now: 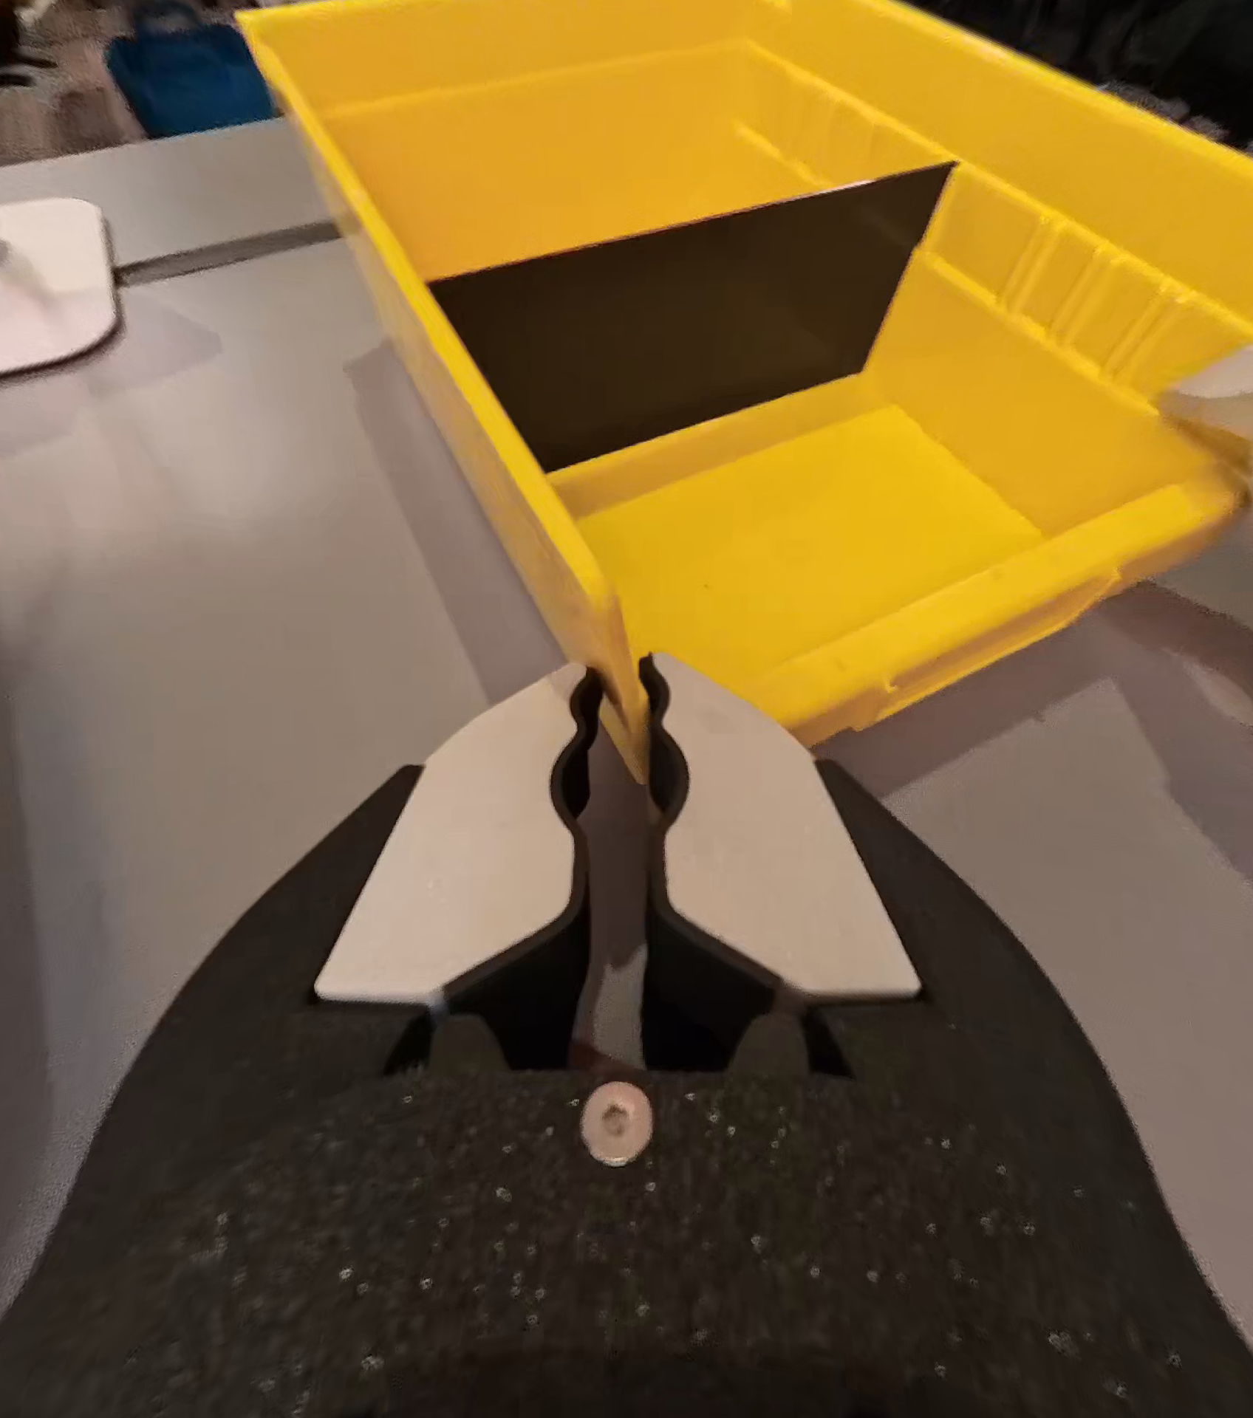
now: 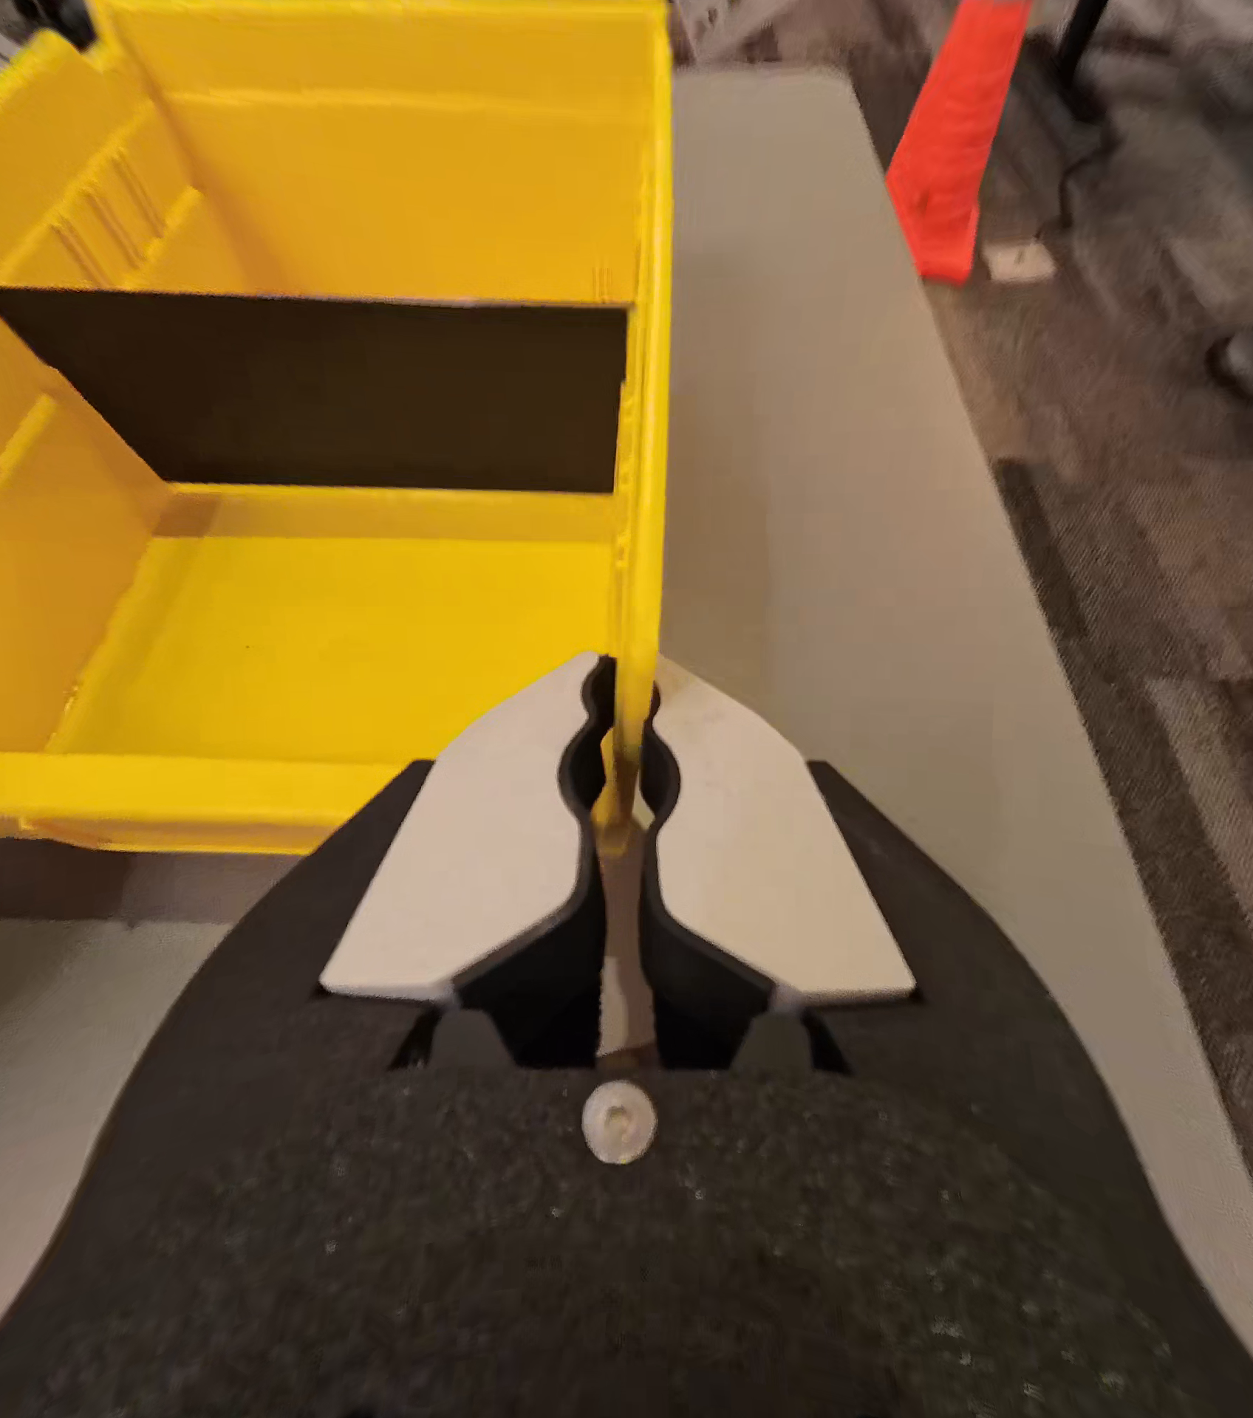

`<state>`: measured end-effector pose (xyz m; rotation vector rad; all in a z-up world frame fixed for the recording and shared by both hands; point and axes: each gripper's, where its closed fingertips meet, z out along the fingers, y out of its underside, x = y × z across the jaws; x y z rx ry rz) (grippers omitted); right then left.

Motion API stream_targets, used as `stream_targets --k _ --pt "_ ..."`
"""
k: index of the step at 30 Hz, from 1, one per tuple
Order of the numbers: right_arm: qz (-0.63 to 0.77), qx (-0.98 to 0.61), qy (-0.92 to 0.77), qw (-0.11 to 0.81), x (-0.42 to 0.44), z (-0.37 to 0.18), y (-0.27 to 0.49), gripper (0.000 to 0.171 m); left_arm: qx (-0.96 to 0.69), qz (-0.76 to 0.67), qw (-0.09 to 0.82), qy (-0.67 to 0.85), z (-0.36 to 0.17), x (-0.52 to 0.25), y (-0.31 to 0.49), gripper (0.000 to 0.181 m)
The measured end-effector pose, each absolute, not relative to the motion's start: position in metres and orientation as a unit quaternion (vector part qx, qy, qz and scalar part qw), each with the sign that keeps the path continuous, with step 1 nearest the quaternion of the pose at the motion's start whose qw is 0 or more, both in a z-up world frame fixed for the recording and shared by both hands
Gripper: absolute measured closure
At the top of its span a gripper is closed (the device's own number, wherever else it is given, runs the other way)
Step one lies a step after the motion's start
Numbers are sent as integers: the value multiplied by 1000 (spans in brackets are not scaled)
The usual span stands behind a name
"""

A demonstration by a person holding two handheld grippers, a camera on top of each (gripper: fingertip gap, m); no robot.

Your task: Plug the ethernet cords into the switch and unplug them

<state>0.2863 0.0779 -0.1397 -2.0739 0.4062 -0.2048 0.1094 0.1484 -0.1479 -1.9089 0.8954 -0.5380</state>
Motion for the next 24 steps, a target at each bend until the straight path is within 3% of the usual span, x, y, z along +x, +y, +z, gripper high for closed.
stream_targets --k 7,12,14,20,24 --pt "-46 -843 221 488 287 -141 78 166 -741 -269 436 434 -129 99 128 161" --pt "-57 -817 252 516 290 -117 67 147 -632 -279 574 440 -23 8 131 161" --pt "-67 -795 249 549 288 -95 64 143 -629 -246 599 431 -5 -49 147 160" --pt "-88 -765 139 623 207 -29 99 128 -688 -169 632 314 -47 -217 214 144" --pt "-22 -763 12 646 70 -24 153 125 -741 -171 585 281 -83 -245 242 132"
